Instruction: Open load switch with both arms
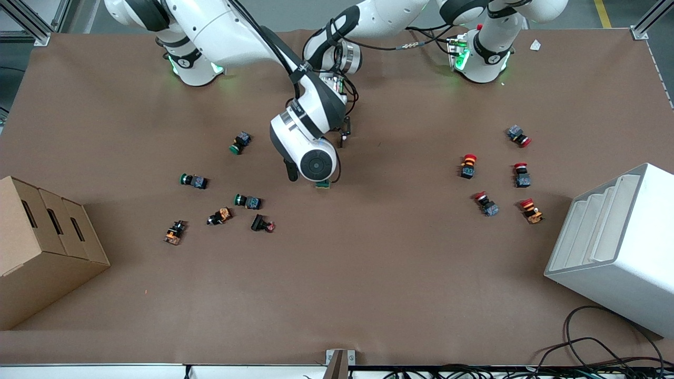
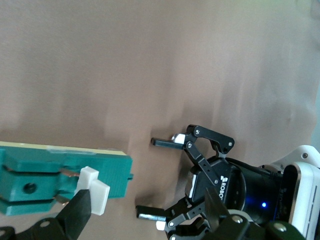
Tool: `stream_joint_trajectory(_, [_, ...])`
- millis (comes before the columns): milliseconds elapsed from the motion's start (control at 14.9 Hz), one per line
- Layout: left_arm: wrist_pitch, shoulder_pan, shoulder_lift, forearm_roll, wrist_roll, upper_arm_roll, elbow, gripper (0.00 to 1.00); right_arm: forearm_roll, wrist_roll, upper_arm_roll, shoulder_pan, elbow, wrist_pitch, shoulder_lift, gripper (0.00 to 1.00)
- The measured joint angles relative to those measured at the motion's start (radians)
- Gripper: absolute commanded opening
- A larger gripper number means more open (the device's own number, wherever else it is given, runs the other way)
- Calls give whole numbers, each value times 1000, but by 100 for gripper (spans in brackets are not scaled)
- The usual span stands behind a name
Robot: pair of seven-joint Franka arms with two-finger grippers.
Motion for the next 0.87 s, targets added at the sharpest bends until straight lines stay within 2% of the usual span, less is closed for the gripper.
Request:
stream_joint_trajectory(670, [-24,-8,10,4,0,0,6,97,0,-4,0,16,-10,2,24,100])
stream_joint_trajectory(871, [-24,-9,10,4,0,0,7,98,-17,-67,-6,15,-1,-1,23,100])
